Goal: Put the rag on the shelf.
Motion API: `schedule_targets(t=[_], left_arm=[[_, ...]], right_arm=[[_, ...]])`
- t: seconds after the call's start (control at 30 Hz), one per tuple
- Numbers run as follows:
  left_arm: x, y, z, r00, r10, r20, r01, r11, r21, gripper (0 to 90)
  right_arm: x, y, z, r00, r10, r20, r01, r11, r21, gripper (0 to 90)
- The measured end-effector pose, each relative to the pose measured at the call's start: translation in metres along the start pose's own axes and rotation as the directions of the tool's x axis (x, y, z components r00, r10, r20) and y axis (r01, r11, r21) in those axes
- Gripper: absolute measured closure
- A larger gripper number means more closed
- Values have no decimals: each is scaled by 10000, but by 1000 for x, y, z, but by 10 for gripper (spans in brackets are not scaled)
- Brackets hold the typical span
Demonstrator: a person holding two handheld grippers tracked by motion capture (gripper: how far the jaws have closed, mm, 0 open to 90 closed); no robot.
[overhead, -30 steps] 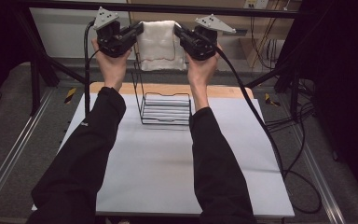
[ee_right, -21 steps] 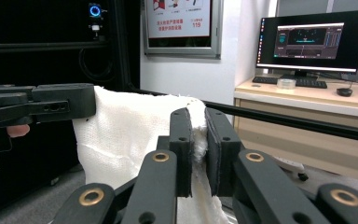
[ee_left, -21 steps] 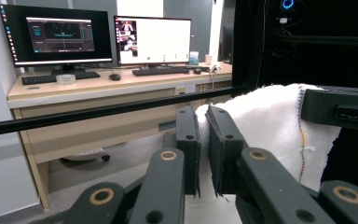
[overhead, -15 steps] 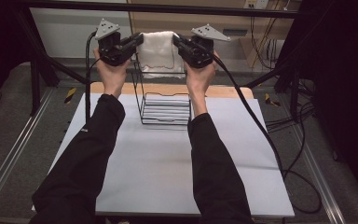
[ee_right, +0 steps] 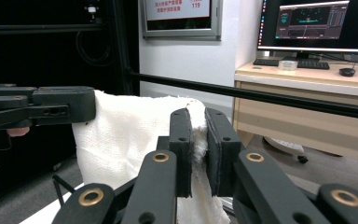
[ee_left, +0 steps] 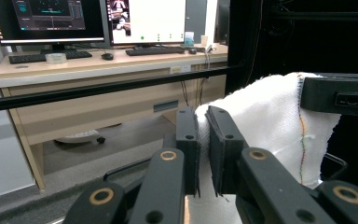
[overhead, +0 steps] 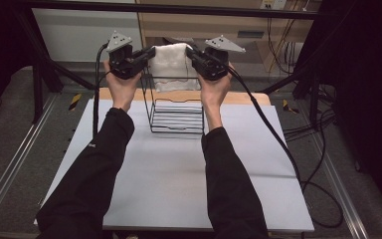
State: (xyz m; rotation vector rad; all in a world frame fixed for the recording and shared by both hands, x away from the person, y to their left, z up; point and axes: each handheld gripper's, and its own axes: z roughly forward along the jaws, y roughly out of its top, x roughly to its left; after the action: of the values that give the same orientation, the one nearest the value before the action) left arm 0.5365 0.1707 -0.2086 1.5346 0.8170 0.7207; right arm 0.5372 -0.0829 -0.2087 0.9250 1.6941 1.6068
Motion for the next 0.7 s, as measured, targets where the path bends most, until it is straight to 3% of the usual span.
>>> schedule_targets(t=[0.7], left_arm=[[-8, -8, -19, 9996, 33, 287, -40, 9997, 244, 828]], right_arm=[[10, -10, -14, 9998, -42, -199, 45, 9999, 150, 817]])
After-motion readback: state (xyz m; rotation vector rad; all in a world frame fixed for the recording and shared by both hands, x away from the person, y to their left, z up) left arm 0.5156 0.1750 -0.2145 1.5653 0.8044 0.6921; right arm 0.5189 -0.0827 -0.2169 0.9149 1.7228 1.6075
